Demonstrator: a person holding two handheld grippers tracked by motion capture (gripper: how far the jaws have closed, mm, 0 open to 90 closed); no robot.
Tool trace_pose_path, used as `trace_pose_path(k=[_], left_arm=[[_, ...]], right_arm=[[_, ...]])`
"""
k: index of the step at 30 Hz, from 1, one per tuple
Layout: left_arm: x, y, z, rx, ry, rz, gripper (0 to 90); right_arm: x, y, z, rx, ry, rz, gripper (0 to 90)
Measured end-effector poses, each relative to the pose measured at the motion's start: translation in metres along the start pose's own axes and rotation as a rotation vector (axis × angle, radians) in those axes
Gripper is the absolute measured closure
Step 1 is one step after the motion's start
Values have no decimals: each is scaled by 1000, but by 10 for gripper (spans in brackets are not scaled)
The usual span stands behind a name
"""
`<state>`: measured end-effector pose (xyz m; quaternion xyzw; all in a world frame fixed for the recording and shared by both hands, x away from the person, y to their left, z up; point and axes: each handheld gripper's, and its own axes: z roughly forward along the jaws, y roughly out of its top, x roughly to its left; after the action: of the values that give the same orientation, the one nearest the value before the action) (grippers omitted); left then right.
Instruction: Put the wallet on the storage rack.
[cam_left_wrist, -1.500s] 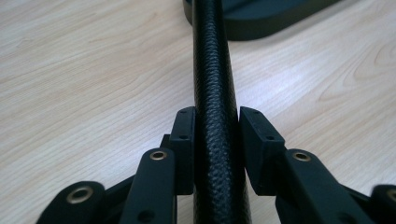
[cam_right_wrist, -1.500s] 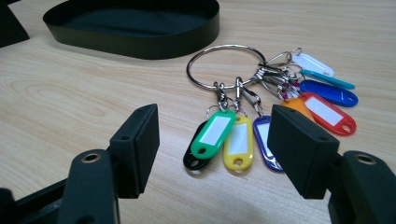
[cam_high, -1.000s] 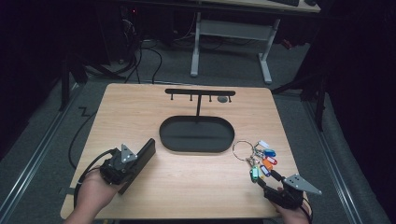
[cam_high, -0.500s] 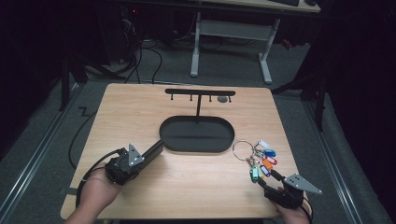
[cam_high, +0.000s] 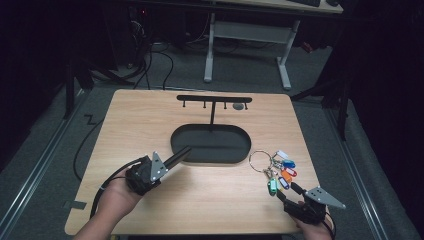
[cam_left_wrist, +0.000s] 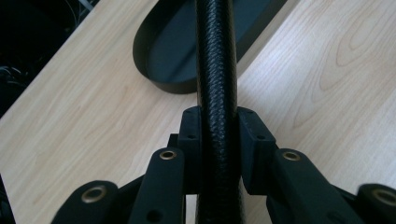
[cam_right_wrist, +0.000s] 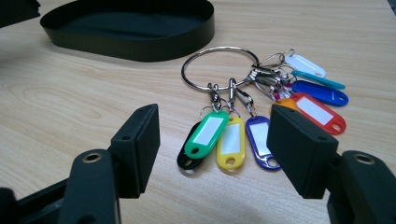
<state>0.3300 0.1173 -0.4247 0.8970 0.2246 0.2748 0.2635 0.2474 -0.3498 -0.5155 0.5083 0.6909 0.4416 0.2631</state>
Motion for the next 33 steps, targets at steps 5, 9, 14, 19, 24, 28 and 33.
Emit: trace_pose_path(k=[5, 9, 14, 19, 24, 28, 33], left_arm=[[0, 15, 4, -19, 9, 40, 738], [0, 29, 5, -39, 13, 80, 738], [-1, 43, 8, -51, 20, 137, 739], [-4, 62, 17, -55, 23, 218, 739], [-2, 71, 30, -48, 25, 283, 739], [0, 77, 41, -49, 21, 323, 739], [2, 82, 51, -47, 27, 369, 739]], right_arm=[[0, 0, -1, -2, 1, 1, 349], [-1, 0, 0, -2, -1, 2, 349], [-1, 0, -2, -5, -6, 2, 351], [-1, 0, -3, -4, -11, 9, 352], [-3, -1, -3, -6, -12, 11, 352], [-3, -1, -3, -6, -11, 12, 352], [-4, -1, -3, -8, -11, 15, 353]])
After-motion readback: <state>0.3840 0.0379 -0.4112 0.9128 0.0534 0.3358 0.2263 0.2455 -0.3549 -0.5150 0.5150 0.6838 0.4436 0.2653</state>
